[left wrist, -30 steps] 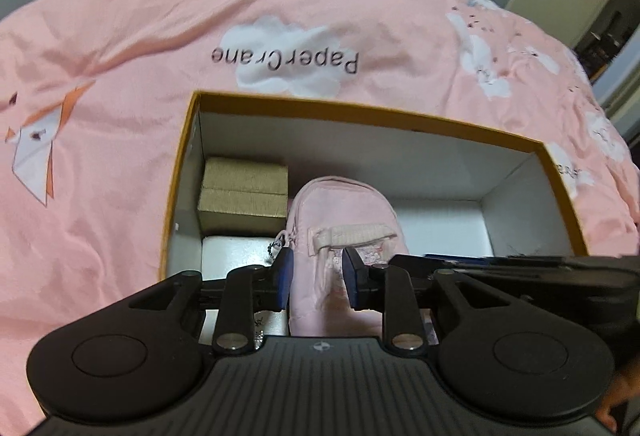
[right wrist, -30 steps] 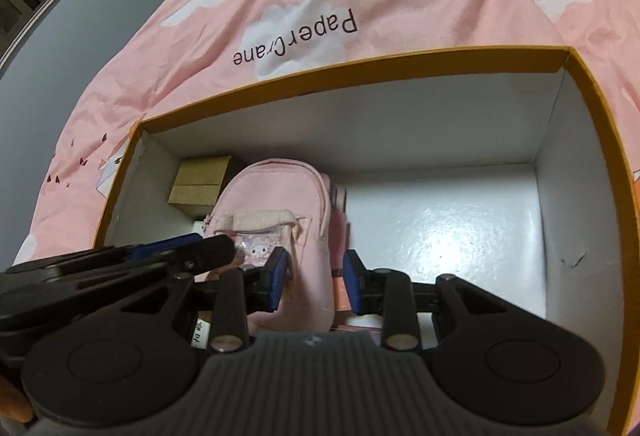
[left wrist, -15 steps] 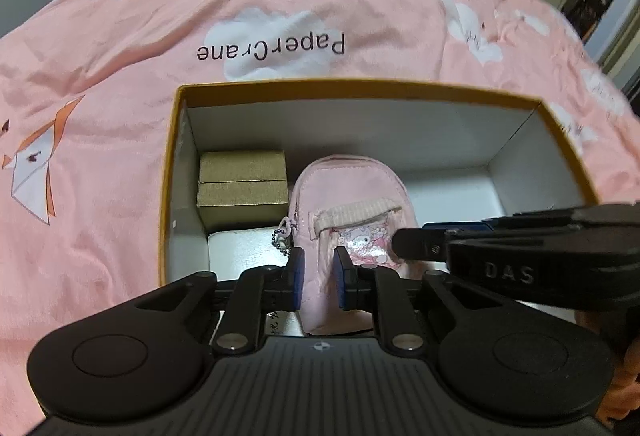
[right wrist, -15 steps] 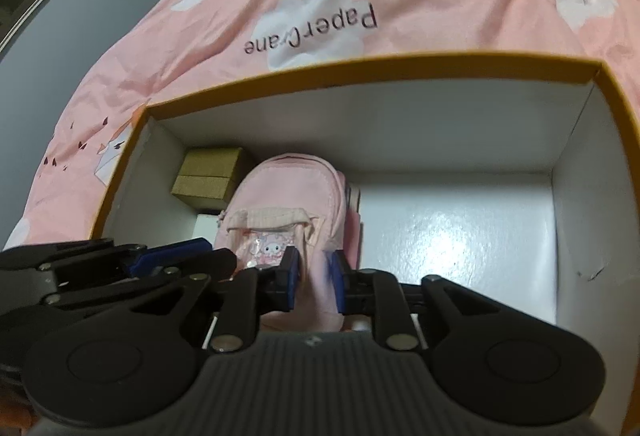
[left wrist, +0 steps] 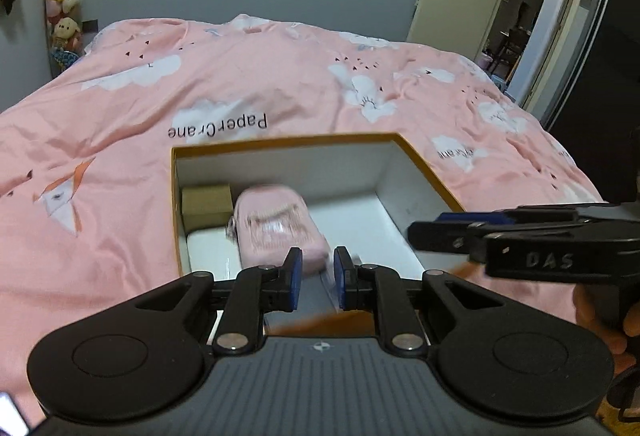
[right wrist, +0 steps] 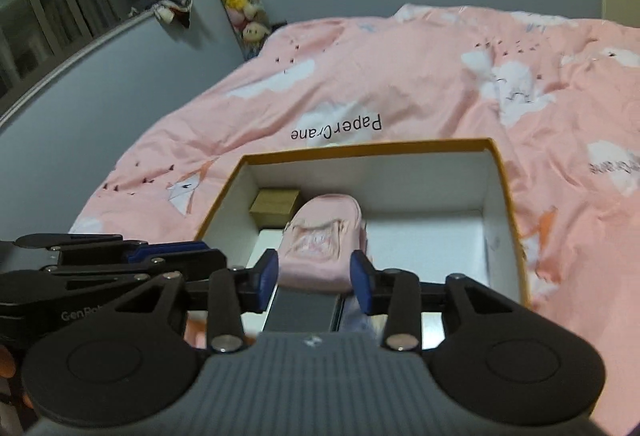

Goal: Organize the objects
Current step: 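Withdraw both grippers from the orange box toward the plush toys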

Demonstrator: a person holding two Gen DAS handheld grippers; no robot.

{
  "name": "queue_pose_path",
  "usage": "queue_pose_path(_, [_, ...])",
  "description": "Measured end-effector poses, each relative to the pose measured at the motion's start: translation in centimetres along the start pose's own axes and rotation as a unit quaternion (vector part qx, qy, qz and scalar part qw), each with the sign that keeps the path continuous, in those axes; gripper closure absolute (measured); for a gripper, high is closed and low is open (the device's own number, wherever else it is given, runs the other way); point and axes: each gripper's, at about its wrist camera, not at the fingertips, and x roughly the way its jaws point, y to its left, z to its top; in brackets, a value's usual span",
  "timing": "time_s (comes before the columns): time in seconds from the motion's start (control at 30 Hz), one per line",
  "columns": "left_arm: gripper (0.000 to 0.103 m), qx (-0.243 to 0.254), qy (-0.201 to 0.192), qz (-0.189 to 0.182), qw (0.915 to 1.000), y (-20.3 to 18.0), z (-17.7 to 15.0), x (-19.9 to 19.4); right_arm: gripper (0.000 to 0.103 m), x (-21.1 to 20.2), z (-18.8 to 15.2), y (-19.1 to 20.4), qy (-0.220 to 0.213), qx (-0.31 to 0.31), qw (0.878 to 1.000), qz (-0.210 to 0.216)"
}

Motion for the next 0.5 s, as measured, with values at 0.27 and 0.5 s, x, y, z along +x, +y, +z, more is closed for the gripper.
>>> queue_pose_path(0.27, [0.071,0.006,0.057,0.011,0.9983,-1.3,-5.2,-1.3,0.061,-3.4,-7.2,0.2,0.019,0.037,0.998,-0.049])
queue_pose_path(0.5, [0.071,-0.01,0.121,-0.024,0.9923,-2.0,-8.1,0.8,0.061,-1.8,-11.8,-1.0,0.088,0.091,0.99,-0.061])
